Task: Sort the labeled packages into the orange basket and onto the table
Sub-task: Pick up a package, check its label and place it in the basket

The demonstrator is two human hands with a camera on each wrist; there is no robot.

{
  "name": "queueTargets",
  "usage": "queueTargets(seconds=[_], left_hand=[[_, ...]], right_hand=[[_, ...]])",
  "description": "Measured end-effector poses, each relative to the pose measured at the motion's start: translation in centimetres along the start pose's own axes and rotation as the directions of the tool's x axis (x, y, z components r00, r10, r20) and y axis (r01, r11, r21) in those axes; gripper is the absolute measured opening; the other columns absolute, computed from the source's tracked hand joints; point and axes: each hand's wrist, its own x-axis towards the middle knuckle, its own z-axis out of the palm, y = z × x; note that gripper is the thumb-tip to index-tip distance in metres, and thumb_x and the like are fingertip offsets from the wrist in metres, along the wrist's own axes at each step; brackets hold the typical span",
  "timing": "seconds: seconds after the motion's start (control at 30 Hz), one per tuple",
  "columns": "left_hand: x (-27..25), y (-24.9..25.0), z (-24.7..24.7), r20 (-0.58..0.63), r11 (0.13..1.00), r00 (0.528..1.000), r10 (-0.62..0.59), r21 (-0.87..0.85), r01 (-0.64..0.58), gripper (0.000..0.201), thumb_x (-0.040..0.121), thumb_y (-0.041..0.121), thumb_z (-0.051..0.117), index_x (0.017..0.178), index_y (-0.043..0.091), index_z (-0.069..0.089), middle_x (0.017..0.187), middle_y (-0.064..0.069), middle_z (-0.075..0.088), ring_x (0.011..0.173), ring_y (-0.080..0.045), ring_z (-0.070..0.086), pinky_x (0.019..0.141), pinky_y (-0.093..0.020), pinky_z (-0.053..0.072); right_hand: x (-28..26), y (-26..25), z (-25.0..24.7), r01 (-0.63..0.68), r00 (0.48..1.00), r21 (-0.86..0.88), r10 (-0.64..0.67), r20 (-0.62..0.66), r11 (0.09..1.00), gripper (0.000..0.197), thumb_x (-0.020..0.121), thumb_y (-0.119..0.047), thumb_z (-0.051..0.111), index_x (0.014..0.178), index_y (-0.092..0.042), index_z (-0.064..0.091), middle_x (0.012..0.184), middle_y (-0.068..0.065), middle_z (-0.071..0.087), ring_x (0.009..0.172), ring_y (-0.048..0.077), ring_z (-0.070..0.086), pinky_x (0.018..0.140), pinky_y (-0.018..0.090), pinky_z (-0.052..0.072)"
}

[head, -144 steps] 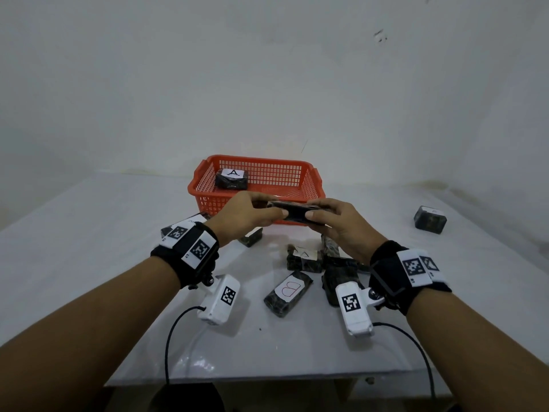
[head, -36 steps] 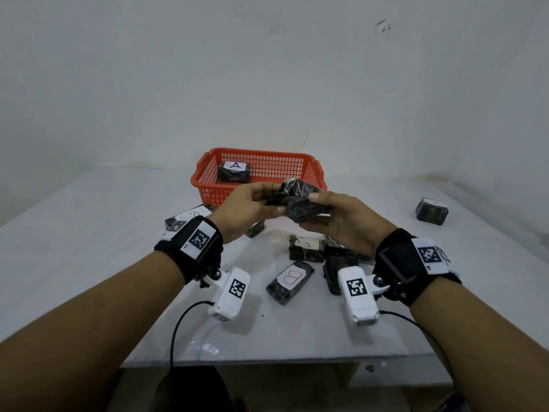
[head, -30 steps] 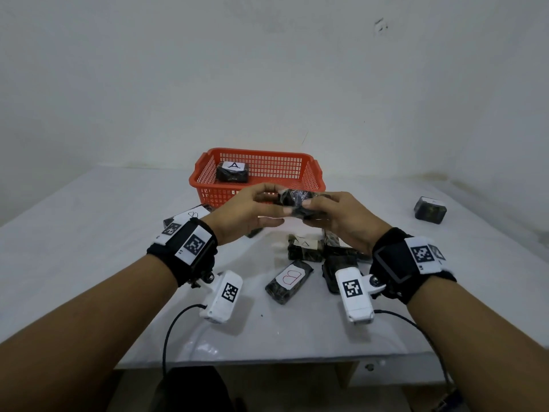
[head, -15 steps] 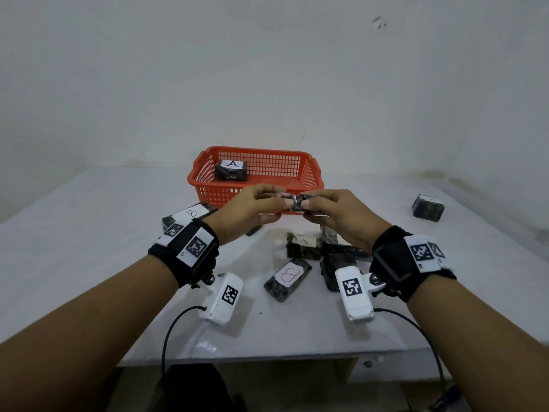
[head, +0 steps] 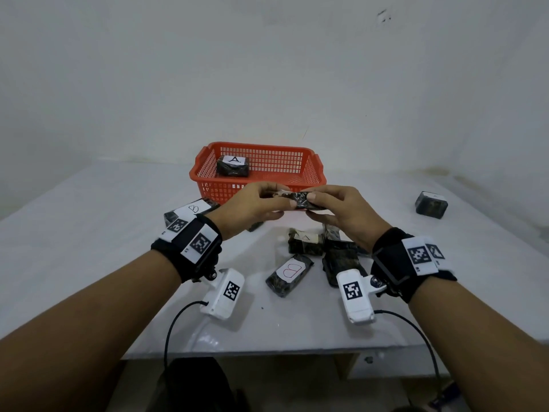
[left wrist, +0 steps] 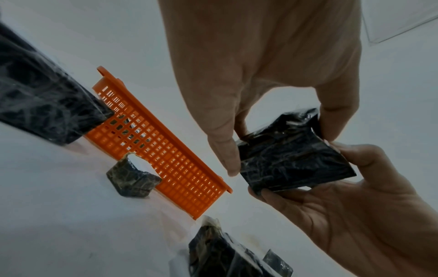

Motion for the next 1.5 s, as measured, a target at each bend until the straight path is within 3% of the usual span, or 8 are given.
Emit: queueTargets(seconds=[0.23, 0.33, 0.5, 0.7, 0.93, 1.17, 1.37, 1.5], left_hand=[[-0.2, 0.2, -0.4, -0.036, 0.996, 0.999, 0.013, 0.090, -0.010, 0.045, 0.091, 0.015, 0.077, 0.133, 0.013, 0.059, 0.109, -0.009, 0.068, 0.096, -0.021, 0.066, 0.082, -0.026, 0.056], [-0.4, 0.1, -0.5, -0.010, 0.997, 1.000, -0.013, 0.076, 0.014, 0.062, 0.084, 0.022, 0.083, 0.139, 0.018, 0.056, 0.126, -0.011, 0.070, 0.111, -0.029, 0.069, 0.095, -0.036, 0.057], [-0.7, 0.0, -0.5, -0.043, 0.990, 0.999, 0.027, 0.140, -0.021, 0.048, 0.076, 0.025, 0.090, 0.116, 0.033, 0.064, 0.114, -0.005, 0.076, 0.104, -0.027, 0.069, 0.104, -0.059, 0.048], [-0.8, -0.2, -0.6, 0.033, 0.989, 0.999, 0.024, 0.148, -0.029, 0.072, 0.075, 0.022, 0.088, 0.139, 0.020, 0.056, 0.130, 0.004, 0.071, 0.122, -0.009, 0.067, 0.103, -0.030, 0.054], [-0.3, -0.2, -0.7, -0.027, 0.962, 0.997, 0.078, 0.264, -0.068, 0.093, 0.062, 0.043, 0.093, 0.143, 0.018, 0.055, 0.130, 0.006, 0.070, 0.119, -0.005, 0.066, 0.105, -0.029, 0.053], [-0.3, -0.4, -0.5, 0.002, 0.960, 0.995, 0.103, 0.260, -0.100, 0.073, 0.077, 0.015, 0.091, 0.140, 0.017, 0.055, 0.131, 0.007, 0.068, 0.118, -0.002, 0.065, 0.098, -0.021, 0.054], [-0.5, -0.4, -0.6, 0.031, 0.962, 0.992, 0.124, 0.243, -0.128, 0.095, 0.071, 0.011, 0.094, 0.150, 0.018, 0.041, 0.145, 0.008, 0.056, 0.135, -0.006, 0.054, 0.112, -0.031, 0.048], [-0.8, 0.3, 0.1, 0.071, 0.981, 0.992, 0.103, 0.159, -0.113, 0.086, 0.074, 0.021, 0.089, 0.147, 0.025, 0.044, 0.137, 0.015, 0.060, 0.119, 0.006, 0.062, 0.091, -0.019, 0.057]], right_hand=[[0.0, -0.2, 0.1, -0.027, 0.999, 0.023, 0.026, 0.047, 0.999, 0.031, 0.087, -0.009, 0.079, 0.117, -0.007, 0.073, 0.117, 0.022, 0.069, 0.106, 0.027, 0.067, 0.113, 0.050, 0.047], [-0.2, 0.0, -0.1, 0.017, 0.999, -0.033, -0.016, 0.029, 0.999, 0.030, 0.083, -0.010, 0.083, 0.111, -0.014, 0.076, 0.123, 0.025, 0.069, 0.113, 0.037, 0.069, 0.111, 0.053, 0.048], [-0.2, 0.4, 0.0, -0.032, 0.997, -0.011, 0.032, 0.068, 0.999, 0.066, 0.070, -0.021, 0.087, 0.131, -0.012, 0.064, 0.127, 0.006, 0.072, 0.121, 0.022, 0.069, 0.111, 0.043, 0.050], [0.0, 0.5, -0.1, -0.018, 0.999, -0.081, 0.021, 0.043, 0.997, 0.074, 0.071, -0.017, 0.093, 0.135, -0.009, 0.058, 0.128, 0.009, 0.071, 0.120, 0.023, 0.069, 0.105, 0.037, 0.054], [0.0, 0.4, -0.4, -0.020, 0.995, -0.107, 0.030, 0.092, 0.994, 0.084, 0.067, -0.017, 0.091, 0.142, -0.013, 0.052, 0.133, 0.002, 0.068, 0.122, 0.012, 0.066, 0.104, 0.028, 0.052], [-0.4, 0.1, -0.6, -0.009, 0.996, -0.148, 0.023, 0.090, 0.989, 0.090, 0.063, -0.022, 0.093, 0.142, -0.016, 0.052, 0.135, 0.000, 0.065, 0.123, 0.012, 0.066, 0.111, 0.036, 0.050], [-0.3, -0.7, 0.2, -0.138, 0.988, 0.078, 0.132, 0.082, 0.987, 0.032, 0.094, -0.019, 0.071, 0.126, -0.016, 0.065, 0.113, 0.007, 0.076, 0.090, 0.021, 0.076, 0.070, 0.030, 0.061], [0.2, -0.6, 0.1, -0.094, 0.994, 0.025, 0.095, -0.046, 0.995, 0.035, 0.092, -0.004, 0.072, 0.126, -0.009, 0.065, 0.114, 0.014, 0.077, 0.093, 0.028, 0.077, 0.068, 0.032, 0.061]])
